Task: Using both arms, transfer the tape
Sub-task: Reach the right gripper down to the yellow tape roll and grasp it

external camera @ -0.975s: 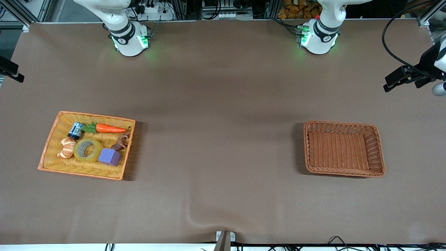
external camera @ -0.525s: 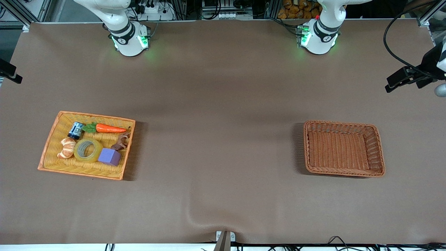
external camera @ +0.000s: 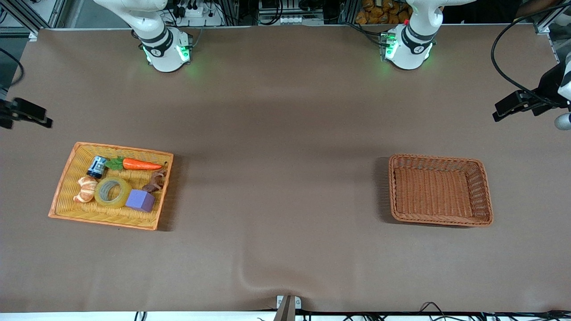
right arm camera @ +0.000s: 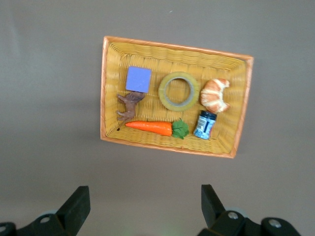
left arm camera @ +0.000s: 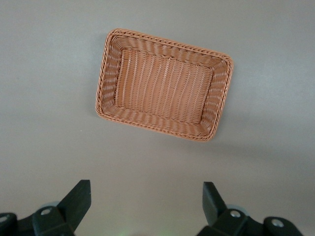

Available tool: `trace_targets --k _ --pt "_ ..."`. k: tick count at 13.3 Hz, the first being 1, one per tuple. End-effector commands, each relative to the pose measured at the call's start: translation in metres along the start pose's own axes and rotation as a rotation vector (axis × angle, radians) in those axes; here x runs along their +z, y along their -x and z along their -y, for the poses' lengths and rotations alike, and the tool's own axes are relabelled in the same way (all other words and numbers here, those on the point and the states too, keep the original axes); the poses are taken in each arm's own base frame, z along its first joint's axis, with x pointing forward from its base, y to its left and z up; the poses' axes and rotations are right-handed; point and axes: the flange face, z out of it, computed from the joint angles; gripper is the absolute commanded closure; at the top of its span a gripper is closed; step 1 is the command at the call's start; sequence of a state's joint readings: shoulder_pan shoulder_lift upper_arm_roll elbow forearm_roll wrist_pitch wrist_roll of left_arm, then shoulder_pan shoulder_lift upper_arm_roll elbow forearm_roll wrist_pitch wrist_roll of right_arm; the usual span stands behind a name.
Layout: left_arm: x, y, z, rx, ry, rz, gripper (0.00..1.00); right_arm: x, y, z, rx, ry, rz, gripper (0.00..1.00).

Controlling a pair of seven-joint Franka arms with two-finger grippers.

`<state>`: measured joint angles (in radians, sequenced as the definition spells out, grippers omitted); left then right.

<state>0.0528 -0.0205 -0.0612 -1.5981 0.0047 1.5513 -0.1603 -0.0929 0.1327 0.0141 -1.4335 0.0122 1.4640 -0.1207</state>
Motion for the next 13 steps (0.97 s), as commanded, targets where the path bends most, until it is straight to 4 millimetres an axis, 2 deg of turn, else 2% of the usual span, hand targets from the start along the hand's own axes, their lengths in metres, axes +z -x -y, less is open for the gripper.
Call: trace_targets --k 1,2,3,5,7,8,10,11,13 --pt "0.002 0.002 0.001 0.006 0.008 0.015 0.00 0.058 -0.034 0.029 -0.065 0.001 0.086 0.00" --pt "0.004 0.002 0.001 0.008 0.008 0.017 0.00 0.088 -0.049 0.035 -0.078 0.000 0.093 0.00" --pt "0.005 0.001 0.001 0.008 0.009 0.015 0.00 0.126 -0.058 0.035 -0.107 0.009 0.088 0.00" --pt "0.009 -0.002 0.004 0.002 0.012 0.017 0.00 0.204 -0.070 0.022 -0.293 0.066 0.064 0.00" --pt "0.021 -0.006 0.015 -0.021 0.016 0.019 0.00 0.269 -0.057 -0.023 -0.283 0.060 0.023 0.00" --pt "0.024 -0.006 0.015 -0.022 0.016 0.018 0.00 0.302 -0.053 -0.027 -0.356 0.062 0.007 0.00" --pt "0.034 -0.009 0.016 -0.024 0.017 0.013 0.00 0.358 -0.058 -0.033 -0.408 0.057 0.025 0.00" --pt "0.040 -0.010 0.016 -0.024 0.017 0.010 0.00 0.373 -0.058 -0.039 -0.409 0.053 0.032 0.00" --pt "0.057 -0.014 0.014 -0.023 0.019 -0.004 0.00 0.380 -0.057 -0.038 -0.408 0.048 0.043 0.00"
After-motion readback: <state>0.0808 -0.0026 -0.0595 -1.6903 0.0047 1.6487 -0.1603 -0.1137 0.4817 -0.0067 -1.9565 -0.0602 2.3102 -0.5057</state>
